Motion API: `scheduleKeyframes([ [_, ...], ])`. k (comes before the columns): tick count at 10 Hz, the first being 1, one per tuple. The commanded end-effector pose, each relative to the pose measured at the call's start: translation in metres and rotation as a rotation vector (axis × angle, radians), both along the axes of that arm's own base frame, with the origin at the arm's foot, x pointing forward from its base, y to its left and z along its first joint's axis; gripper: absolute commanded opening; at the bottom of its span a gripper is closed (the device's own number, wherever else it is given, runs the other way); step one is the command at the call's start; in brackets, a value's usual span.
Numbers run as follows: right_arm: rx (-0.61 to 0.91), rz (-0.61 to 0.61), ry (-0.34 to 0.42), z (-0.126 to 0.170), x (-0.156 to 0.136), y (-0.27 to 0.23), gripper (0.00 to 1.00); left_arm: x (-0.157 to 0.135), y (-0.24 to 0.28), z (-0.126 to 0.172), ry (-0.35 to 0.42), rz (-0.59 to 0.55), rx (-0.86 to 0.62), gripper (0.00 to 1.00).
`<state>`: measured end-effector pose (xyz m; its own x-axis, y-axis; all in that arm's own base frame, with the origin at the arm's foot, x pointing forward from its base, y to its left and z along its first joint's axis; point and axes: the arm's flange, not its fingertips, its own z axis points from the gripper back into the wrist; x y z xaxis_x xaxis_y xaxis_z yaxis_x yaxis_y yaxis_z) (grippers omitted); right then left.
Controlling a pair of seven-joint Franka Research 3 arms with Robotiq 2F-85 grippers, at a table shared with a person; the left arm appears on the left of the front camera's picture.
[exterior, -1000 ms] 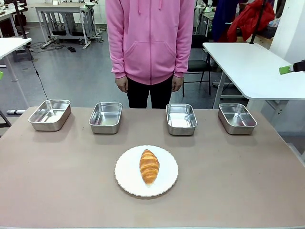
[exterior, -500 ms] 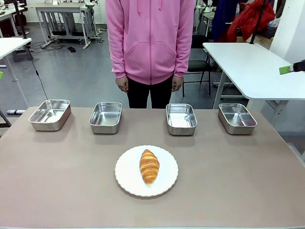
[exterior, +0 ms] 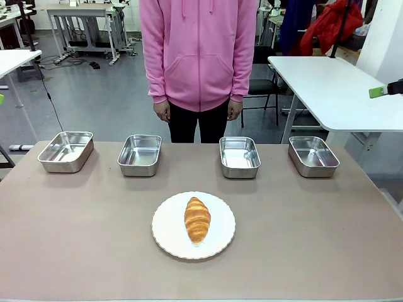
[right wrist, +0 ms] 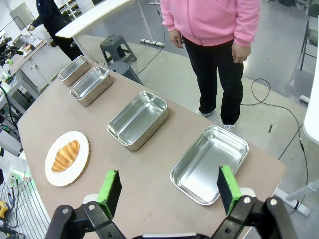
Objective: Place the bread in the container.
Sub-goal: Place the Butter Roll into the Airtight Container indicated by the human.
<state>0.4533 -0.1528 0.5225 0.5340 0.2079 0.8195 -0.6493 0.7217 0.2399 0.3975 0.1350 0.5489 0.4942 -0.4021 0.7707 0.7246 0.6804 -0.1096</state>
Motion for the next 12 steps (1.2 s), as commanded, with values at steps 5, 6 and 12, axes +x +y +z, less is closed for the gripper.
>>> scheduleKeyframes([
  [5, 0.003, 0.003, -0.003, 0.0004, 0.0006, 0.0013, 1.00, -0.0003, -0.0001, 0.0003, -0.004, -0.002, 0.001, 1.00],
  [6, 0.003, 0.003, -0.003, 0.0004, 0.0006, 0.0013, 1.00, -0.0003, -0.0001, 0.0003, -0.004, -0.002, 0.001, 1.00],
  [12, 0.003, 0.003, -0.003, 0.0004, 0.0006, 0.0013, 1.00, -0.0003, -0.0001, 0.0003, -0.004, -0.002, 0.001, 1.00],
])
